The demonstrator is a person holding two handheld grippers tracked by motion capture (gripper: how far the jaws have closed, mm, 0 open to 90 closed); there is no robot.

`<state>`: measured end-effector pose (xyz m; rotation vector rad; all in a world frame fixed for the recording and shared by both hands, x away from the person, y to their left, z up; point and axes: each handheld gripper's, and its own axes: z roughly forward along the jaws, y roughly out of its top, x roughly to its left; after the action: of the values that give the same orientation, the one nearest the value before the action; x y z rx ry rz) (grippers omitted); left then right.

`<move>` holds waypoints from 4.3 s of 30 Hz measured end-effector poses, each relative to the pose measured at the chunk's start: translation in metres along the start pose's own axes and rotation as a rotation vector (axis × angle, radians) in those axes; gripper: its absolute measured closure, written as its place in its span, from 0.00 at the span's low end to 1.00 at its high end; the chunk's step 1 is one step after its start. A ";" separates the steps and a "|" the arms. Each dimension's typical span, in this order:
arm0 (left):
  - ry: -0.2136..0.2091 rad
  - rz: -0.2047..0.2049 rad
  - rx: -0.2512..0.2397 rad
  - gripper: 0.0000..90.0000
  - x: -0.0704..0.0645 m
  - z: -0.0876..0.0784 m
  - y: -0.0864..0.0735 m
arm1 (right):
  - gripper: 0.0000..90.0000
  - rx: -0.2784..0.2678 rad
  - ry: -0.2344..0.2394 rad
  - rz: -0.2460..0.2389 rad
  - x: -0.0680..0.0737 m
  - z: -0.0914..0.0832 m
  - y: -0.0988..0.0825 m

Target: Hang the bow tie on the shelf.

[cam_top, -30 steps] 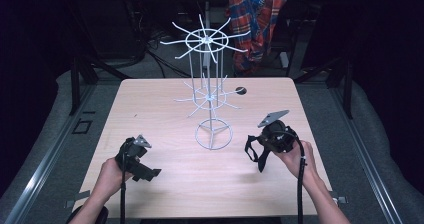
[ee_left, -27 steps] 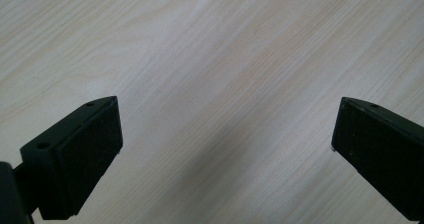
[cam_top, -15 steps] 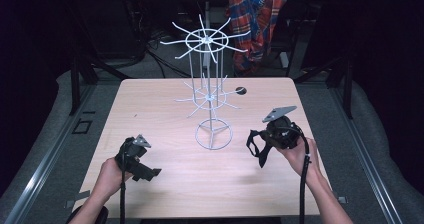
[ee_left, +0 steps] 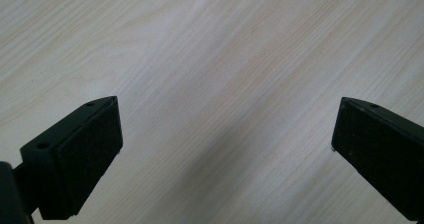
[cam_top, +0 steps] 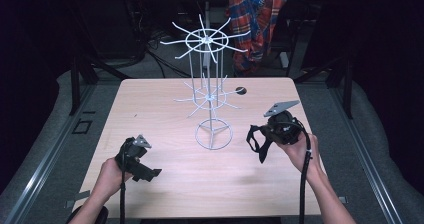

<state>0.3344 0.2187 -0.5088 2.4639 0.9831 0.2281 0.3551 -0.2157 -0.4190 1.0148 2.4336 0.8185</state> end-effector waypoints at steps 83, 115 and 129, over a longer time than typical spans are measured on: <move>0.009 -0.003 0.013 0.00 0.000 0.002 -0.001 | 0.99 -0.165 -0.005 0.058 -0.018 0.003 0.065; 0.007 0.000 0.012 0.00 0.000 0.002 -0.001 | 0.99 -0.128 0.107 0.111 -0.015 0.037 0.061; 0.001 0.002 0.017 0.00 0.000 0.002 -0.001 | 0.99 -0.170 0.158 0.159 -0.018 0.041 0.059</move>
<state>0.3346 0.2186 -0.5107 2.4808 0.9868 0.2219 0.4195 -0.1806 -0.4101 1.1262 2.3830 1.1787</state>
